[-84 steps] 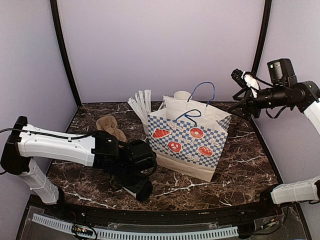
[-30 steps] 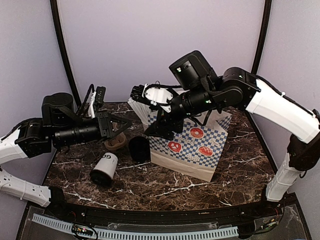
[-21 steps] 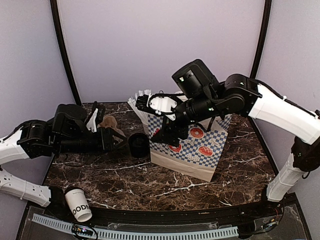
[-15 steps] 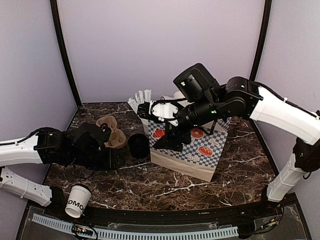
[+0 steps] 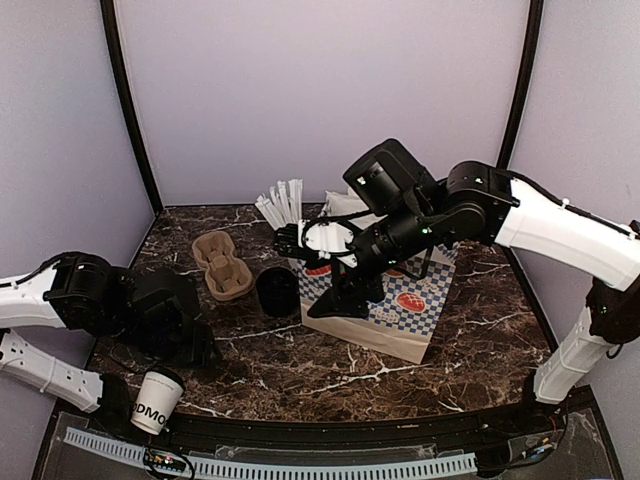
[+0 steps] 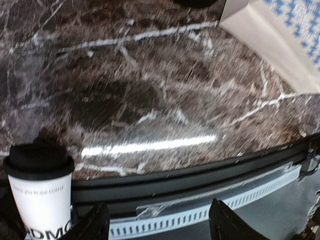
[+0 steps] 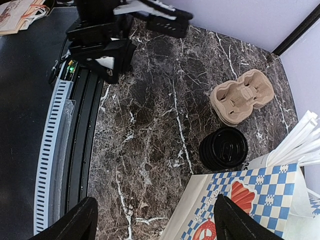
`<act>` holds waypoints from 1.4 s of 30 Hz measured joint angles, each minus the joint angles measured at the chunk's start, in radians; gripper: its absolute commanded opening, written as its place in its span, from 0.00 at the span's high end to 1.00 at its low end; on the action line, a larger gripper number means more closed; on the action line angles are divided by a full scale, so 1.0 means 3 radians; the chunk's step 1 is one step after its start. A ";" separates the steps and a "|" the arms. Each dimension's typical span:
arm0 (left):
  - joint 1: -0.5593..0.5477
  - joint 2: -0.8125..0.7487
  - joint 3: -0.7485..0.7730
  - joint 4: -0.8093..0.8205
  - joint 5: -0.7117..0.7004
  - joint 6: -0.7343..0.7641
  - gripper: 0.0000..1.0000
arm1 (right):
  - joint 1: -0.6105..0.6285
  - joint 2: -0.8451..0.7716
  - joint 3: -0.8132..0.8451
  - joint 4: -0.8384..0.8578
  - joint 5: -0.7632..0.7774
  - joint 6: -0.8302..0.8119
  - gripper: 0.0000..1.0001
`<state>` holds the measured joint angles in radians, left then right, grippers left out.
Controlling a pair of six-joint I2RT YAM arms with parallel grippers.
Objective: Pack the takeout coffee
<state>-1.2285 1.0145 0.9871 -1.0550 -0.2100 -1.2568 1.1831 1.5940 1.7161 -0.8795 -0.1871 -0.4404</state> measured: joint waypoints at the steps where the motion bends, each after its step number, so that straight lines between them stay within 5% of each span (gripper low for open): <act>1: -0.0161 0.0010 -0.0003 -0.0167 0.0081 -0.0142 0.28 | 0.0000 0.0000 0.0000 0.0000 0.0000 0.0000 0.19; 9: -0.0674 0.0490 -0.0102 -0.0954 0.0408 -0.0645 0.24 | 0.0000 0.0000 -0.0020 -0.0004 -0.0027 0.0000 0.19; 20: -0.0717 0.0263 -0.0810 -0.1077 0.0181 -0.1287 0.16 | 0.0003 0.0000 -0.0198 -0.0009 -0.0106 0.0001 0.19; 24: -0.0642 0.0228 -0.0820 -0.1017 0.0047 -0.1400 0.05 | 0.0003 0.0000 -0.0200 -0.0013 -0.0158 0.0001 0.19; 31: -0.0528 0.0284 -0.0818 -0.0942 0.0010 -0.1345 0.04 | 0.0003 0.0023 -0.0181 -0.0025 -0.0224 0.0001 0.19; 42: -0.0495 0.1156 -0.0637 -0.0696 -0.0061 -0.0694 0.06 | 0.0003 0.0032 -0.0177 -0.0037 -0.0251 0.0001 0.19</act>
<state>-1.3769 1.3613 0.7959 -1.2636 -0.2283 -1.4651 1.1839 1.6035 1.6630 -0.8906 -0.2623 -0.4400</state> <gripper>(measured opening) 0.931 0.811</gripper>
